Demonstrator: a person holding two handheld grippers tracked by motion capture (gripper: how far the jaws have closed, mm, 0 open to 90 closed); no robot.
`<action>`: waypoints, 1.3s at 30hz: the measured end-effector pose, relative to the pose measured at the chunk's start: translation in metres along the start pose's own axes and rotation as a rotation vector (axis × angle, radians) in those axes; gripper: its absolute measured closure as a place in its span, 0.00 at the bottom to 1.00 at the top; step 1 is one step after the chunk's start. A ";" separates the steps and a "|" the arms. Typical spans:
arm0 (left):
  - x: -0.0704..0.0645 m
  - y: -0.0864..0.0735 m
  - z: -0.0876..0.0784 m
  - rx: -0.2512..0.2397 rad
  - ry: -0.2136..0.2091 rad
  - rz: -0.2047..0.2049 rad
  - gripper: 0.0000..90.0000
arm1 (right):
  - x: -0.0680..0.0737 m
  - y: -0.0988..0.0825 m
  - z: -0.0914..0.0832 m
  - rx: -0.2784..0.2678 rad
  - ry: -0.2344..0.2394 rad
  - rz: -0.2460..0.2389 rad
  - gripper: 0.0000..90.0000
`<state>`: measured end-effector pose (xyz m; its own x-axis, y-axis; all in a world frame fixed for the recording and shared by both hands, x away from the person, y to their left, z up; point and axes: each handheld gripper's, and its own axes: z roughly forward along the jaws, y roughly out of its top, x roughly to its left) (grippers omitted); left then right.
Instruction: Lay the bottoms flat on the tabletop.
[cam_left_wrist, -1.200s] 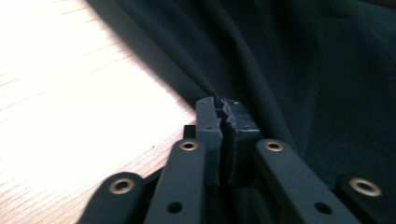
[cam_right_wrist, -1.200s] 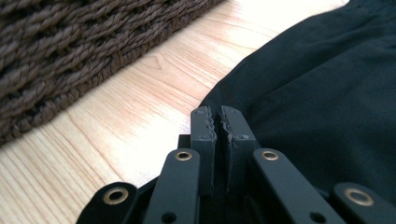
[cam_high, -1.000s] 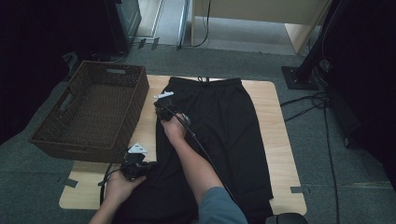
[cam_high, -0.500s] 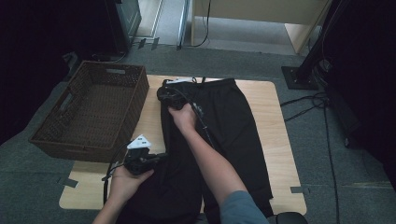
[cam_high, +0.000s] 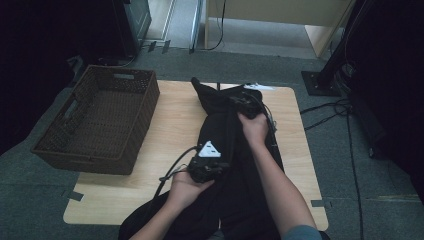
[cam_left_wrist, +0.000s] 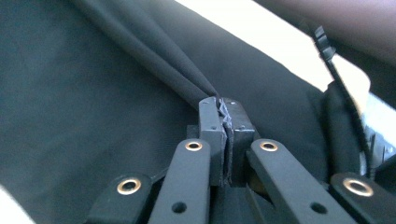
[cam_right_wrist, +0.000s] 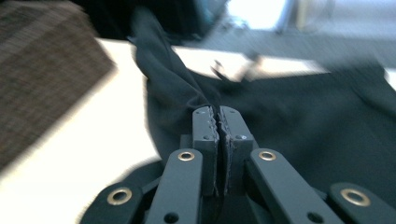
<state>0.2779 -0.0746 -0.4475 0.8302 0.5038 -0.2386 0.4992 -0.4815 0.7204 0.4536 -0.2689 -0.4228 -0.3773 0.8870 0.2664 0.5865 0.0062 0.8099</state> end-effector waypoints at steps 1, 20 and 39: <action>-0.001 -0.002 0.010 0.015 -0.001 0.000 0.99 | -0.011 -0.007 -0.001 0.019 -0.020 0.018 0.96; 0.041 -0.050 0.020 0.138 0.025 -0.088 0.98 | -0.021 -0.068 0.046 0.220 -0.135 -0.087 0.95; 0.111 -0.101 -0.079 0.180 0.214 -0.194 0.98 | 0.079 -0.056 0.116 0.224 -0.040 -0.141 0.95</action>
<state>0.2999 0.0871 -0.4955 0.6537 0.7288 -0.2039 0.6948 -0.4712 0.5434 0.4742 -0.1456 -0.5082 -0.4403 0.8876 0.1351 0.6760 0.2287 0.7005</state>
